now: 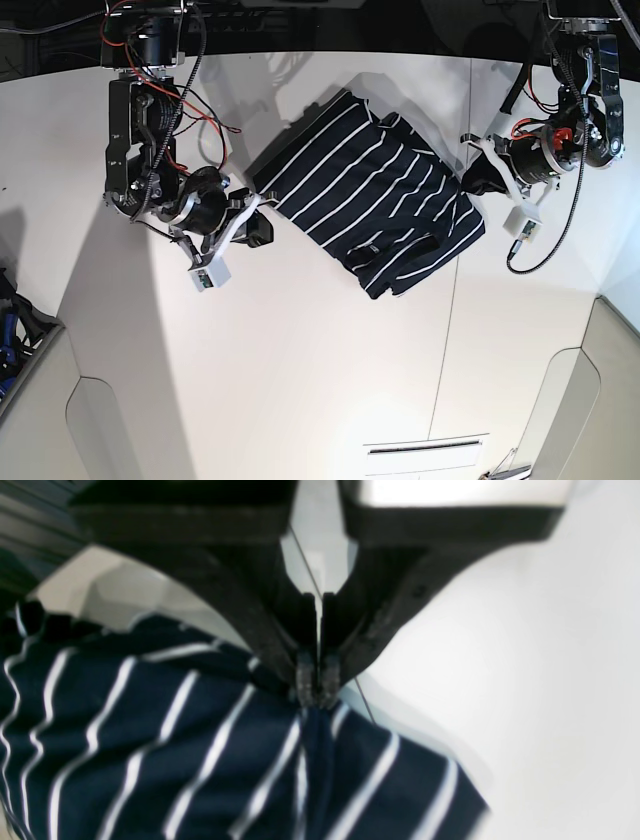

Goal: Fold the T-shirt properly
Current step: 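Press and square the folded shirt's sides with both grippers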

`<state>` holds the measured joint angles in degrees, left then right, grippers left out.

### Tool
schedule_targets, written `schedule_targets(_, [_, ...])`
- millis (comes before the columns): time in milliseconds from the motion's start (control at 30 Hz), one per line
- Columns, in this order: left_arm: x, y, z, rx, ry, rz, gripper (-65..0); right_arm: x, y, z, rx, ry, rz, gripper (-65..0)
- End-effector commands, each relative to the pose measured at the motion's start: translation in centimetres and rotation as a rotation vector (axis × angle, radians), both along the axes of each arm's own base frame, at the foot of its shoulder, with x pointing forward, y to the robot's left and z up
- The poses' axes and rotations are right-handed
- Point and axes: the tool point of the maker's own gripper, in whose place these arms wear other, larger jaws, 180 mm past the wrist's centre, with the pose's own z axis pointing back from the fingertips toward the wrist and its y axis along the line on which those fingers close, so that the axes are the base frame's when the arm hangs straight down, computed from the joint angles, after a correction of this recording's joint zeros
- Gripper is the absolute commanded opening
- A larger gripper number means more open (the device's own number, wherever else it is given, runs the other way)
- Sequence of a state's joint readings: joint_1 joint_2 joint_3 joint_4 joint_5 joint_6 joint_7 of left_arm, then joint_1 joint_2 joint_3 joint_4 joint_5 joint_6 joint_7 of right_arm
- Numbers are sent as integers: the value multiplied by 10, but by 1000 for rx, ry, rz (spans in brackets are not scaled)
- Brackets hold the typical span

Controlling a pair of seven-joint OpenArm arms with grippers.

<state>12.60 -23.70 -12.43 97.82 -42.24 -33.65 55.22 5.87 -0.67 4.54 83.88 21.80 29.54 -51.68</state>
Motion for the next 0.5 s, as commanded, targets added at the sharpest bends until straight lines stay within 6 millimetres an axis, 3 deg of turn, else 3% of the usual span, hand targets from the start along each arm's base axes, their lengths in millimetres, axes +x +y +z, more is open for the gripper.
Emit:
schedule_targets(0, [13, 3, 12, -2, -58, 11, -637, 8, 4, 14, 32, -43, -2, -650])
schedule_targets(300, [33, 3, -31, -30, 27, 104, -637, -17, 8, -4, 51, 17, 5, -650])
schedule_targets(467, [56, -7, -39, -105, 28, 145, -637, -34, 16, -9, 103, 49, 27, -650])
